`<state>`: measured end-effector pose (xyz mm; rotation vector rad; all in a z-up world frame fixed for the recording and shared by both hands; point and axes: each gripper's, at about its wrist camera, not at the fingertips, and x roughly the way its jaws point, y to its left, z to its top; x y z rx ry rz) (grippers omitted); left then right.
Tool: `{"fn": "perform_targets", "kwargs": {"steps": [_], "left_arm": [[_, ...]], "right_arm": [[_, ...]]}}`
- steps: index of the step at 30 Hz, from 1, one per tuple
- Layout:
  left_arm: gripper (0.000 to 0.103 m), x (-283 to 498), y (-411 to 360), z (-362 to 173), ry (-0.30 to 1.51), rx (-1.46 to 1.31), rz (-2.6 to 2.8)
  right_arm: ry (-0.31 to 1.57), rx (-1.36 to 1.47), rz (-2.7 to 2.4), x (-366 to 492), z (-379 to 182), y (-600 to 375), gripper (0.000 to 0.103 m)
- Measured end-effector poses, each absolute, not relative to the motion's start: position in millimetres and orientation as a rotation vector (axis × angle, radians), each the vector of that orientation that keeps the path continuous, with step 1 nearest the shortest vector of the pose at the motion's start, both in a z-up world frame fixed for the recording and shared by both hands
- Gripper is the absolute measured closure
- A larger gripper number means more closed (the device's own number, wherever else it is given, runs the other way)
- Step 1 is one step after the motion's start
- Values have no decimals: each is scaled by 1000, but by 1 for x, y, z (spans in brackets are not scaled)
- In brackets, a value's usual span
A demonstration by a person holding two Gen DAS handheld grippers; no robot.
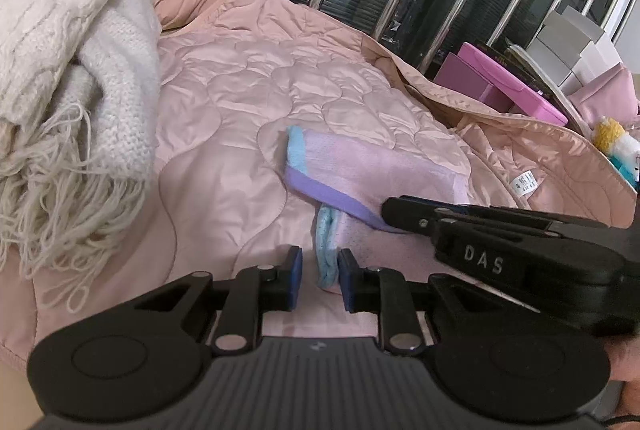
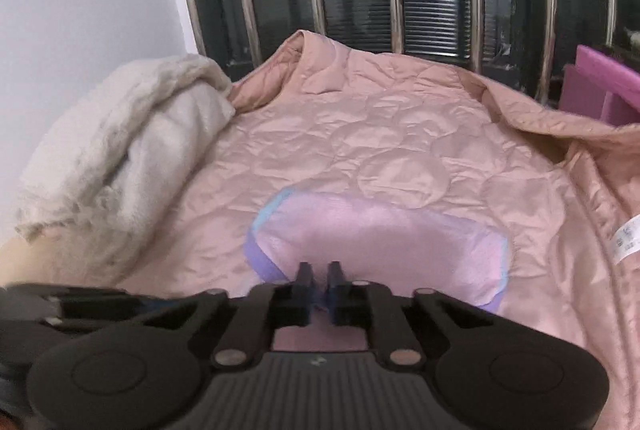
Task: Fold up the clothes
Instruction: 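Lower the bundle onto the jacket and open the right gripper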
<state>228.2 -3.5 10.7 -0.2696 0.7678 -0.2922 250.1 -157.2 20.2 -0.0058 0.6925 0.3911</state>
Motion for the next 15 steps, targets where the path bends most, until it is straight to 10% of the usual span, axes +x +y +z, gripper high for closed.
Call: {"fn": "perform_targets", "kwargs": {"steps": [15], "left_arm": [[78, 223, 8, 26, 733, -298, -265]], "right_arm": [[621, 85, 366, 218, 54, -180, 92]]}}
